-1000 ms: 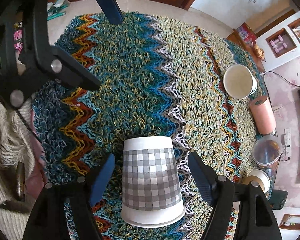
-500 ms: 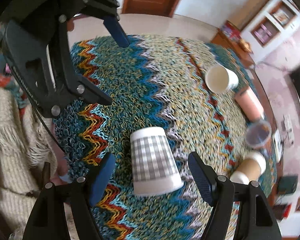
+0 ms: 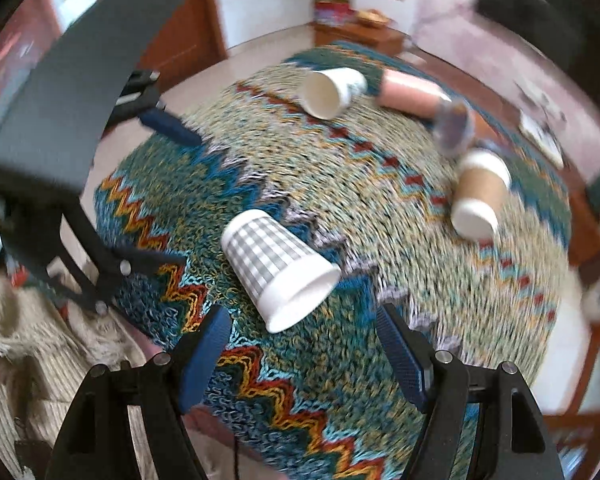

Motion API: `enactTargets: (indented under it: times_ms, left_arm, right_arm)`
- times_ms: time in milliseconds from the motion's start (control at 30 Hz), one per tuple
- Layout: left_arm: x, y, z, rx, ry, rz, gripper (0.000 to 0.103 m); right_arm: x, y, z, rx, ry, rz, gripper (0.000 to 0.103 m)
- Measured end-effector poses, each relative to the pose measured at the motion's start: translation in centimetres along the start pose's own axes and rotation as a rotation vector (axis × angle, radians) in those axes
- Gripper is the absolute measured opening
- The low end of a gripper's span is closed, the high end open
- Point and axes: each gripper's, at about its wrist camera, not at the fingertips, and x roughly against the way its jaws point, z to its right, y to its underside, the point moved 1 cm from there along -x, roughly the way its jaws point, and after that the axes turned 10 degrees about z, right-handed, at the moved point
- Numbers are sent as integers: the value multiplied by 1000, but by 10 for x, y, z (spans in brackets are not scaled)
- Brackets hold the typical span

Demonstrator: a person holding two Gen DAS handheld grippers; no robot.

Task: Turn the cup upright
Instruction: 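Grasp the checkered cup with the left gripper while the right gripper releases it, then turn the checkered cup rim-up in the left gripper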

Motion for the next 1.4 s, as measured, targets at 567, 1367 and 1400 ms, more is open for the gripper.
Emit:
enactTargets:
  times_ms: [567,1367,1400]
  left_arm:
    - [-50,-49,33,-215,105,-110,92]
    - [-108,-77,30,-155,170,-304,72]
    - [-108,-79,26,-132,172,-297,72]
  right_arm:
    - [11,65,30,-355,-4,43,76]
    - [9,81,50,-449,-27,68,76]
    - [10,81,50,-449,-26,69,76]
